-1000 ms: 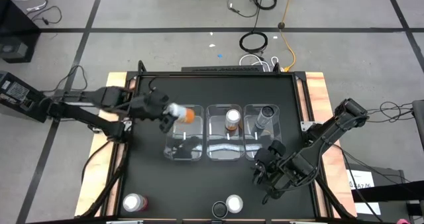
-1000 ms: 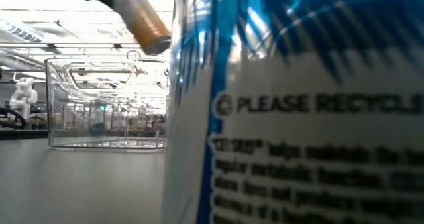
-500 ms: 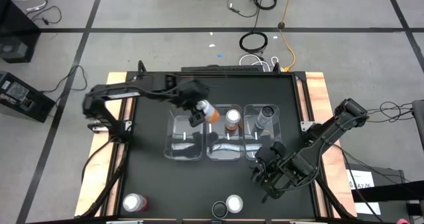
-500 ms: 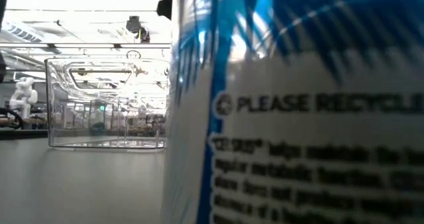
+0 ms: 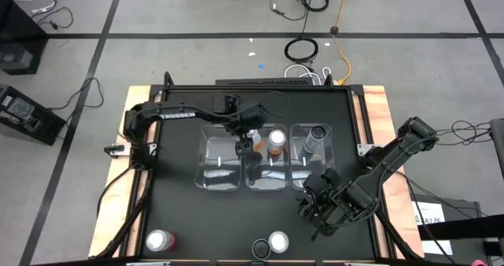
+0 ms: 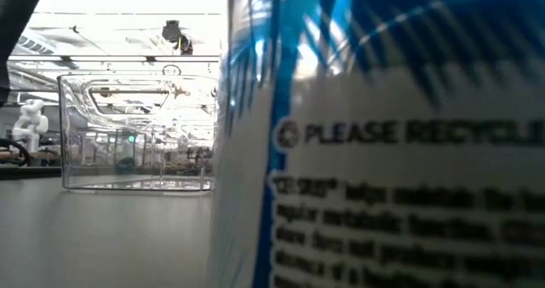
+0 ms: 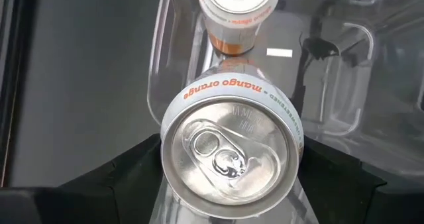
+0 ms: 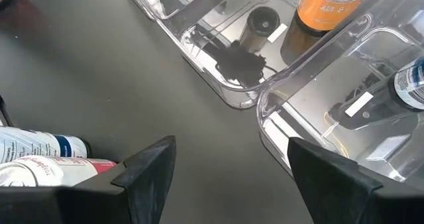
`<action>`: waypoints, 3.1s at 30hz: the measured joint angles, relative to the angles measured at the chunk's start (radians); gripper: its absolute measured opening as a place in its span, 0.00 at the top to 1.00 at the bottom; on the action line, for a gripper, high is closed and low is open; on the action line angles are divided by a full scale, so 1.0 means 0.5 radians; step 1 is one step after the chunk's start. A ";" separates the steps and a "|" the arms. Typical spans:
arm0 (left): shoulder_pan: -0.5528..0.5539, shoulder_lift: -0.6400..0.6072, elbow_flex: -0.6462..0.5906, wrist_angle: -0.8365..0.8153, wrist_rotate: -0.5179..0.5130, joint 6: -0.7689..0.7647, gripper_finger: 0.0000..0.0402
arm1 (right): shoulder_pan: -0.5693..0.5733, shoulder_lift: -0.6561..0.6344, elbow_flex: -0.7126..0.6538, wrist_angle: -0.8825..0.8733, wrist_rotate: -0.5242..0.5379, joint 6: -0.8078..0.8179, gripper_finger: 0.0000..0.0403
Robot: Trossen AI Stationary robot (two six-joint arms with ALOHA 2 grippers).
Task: Sort soda cans
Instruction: Put the yellow white soda can into the middle transparent bin, then put the left pink white soda can into the left transparent bin
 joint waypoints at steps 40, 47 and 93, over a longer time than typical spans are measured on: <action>0.014 0.398 0.002 0.262 -0.076 0.150 0.22 | 0.001 0.000 -0.001 0.014 0.093 0.020 0.30; 0.014 0.398 0.000 0.265 -0.075 0.150 0.18 | 0.001 0.000 0.000 0.014 0.093 0.018 0.30; -0.357 -0.413 0.185 -0.335 -0.115 -0.974 0.02 | 0.006 0.001 -0.001 -0.005 0.085 -0.209 0.30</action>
